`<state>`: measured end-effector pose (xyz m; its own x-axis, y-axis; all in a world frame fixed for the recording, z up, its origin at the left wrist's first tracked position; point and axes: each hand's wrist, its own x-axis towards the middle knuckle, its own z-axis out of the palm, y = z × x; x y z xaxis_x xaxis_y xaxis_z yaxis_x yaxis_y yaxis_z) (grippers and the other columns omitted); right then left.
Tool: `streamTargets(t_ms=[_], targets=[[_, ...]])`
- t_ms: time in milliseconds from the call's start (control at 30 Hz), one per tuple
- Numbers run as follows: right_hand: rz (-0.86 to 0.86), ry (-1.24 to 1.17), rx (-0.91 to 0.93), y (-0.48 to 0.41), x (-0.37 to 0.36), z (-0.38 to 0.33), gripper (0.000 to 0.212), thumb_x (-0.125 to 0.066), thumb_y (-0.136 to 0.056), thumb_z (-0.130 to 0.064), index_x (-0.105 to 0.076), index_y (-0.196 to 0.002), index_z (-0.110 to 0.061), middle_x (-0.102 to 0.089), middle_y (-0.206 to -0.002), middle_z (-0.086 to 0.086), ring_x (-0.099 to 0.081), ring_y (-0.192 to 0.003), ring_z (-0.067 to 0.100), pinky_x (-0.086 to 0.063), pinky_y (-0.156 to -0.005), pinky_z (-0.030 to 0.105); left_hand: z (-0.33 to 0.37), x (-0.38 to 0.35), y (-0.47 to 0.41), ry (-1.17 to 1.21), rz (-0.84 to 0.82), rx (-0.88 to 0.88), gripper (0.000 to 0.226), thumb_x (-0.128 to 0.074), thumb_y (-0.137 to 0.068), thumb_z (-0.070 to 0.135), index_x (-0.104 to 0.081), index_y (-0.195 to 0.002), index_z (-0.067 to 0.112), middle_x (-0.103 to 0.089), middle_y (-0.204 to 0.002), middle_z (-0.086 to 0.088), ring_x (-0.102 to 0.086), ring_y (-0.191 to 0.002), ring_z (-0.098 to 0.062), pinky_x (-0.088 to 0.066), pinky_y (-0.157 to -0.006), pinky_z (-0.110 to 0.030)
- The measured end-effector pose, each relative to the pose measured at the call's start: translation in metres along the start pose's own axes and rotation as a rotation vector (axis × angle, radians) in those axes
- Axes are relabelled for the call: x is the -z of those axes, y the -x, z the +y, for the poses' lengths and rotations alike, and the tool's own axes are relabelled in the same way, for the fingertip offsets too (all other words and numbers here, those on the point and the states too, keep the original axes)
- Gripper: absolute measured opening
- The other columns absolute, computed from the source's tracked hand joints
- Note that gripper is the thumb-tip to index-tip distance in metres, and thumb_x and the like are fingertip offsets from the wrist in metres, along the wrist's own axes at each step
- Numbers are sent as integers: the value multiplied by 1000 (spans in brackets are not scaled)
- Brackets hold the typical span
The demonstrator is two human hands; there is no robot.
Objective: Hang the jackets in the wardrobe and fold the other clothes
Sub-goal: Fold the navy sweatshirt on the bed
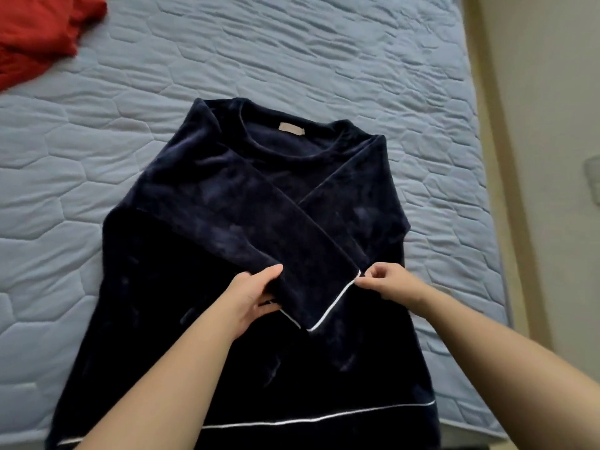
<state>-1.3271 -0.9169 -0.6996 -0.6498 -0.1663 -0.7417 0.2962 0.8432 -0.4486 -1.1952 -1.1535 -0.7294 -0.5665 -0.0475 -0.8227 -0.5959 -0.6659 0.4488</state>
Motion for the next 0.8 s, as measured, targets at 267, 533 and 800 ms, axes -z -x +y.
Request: streamTargets(t_ms=[267,533,800], targets=[[-231,-70,2,31,4,59,3,-71,-83,-26,-69,-85,-25,-70,-77,-10,-67,-75,9,-53,-63,20,-54,-28,7,45,108,-35,26,-66,-88,20,-62,-112,12,-74,-102,-6,-72,-88,-20,-57,-63,-32],[-234,-21,-212,43,11,95,9,-62,-88,-17,-56,-94,-15,-69,-79,2,-64,-59,13,-49,-53,24,-62,-31,21,-176,330,-37,22,-56,-94,24,-55,-115,16,-67,-106,-9,-71,-79,-25,-56,-58,-33],[311,734,401,73,-22,74,70,-52,-89,-31,-20,-151,-28,-13,-160,2,-14,-146,25,-23,-113,46,-82,-1,72,-1595,686,-351,50,-57,-89,37,-43,-134,19,-42,-138,-5,-44,-122,-24,-44,-88,-38]])
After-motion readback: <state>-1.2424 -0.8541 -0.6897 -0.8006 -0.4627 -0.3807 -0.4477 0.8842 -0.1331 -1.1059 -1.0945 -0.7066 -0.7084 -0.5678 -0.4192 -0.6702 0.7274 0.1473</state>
